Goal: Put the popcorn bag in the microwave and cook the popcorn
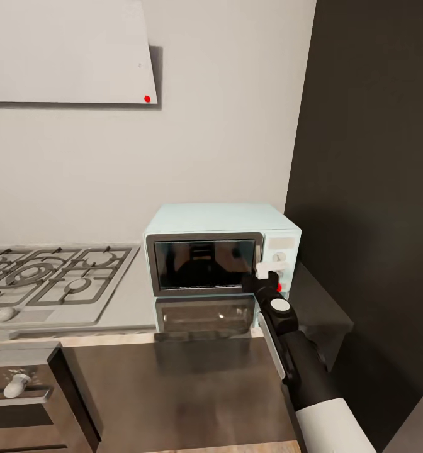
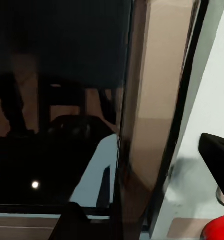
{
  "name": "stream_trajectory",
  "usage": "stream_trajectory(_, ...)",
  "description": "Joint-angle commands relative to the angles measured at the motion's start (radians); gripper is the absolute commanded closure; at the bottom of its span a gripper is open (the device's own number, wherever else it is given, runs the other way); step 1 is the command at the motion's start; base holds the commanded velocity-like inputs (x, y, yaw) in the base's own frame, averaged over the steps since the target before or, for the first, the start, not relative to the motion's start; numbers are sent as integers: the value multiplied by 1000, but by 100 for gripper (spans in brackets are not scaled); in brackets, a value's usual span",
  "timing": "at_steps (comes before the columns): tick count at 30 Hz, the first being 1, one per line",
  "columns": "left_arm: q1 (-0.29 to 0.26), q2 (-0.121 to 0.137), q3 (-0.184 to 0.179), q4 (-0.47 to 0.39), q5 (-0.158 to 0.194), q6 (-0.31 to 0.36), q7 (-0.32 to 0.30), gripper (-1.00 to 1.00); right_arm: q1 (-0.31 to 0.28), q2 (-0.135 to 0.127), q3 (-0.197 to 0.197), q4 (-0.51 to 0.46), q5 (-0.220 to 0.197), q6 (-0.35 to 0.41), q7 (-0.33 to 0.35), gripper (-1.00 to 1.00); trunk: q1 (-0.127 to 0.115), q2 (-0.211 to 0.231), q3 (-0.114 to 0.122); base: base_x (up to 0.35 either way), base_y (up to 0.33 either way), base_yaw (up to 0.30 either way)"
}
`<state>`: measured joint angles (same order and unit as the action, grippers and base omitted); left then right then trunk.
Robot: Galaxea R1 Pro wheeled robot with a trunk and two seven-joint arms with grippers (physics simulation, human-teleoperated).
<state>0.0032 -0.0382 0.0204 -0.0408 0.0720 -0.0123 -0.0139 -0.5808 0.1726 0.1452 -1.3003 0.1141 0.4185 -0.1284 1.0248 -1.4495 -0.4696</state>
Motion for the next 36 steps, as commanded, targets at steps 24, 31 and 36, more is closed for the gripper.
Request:
stream_trajectory(24,0,0,3,-1,8,-1,-3,-100,-6,2,8,-2,0,60,0,100,0,0,-1,-27,0,0)
stream_trajectory(31,0,0,3,-1,8,-1,-3,-100,-6,2,8,-2,-4,57,0,100,0,0,-1,-333,0,0)
stream_trajectory(36,0,0,2,-1,8,-1,-3,-100,-6,2,8,-2,-4,57,0,100,0,0,-1,-307,0,0)
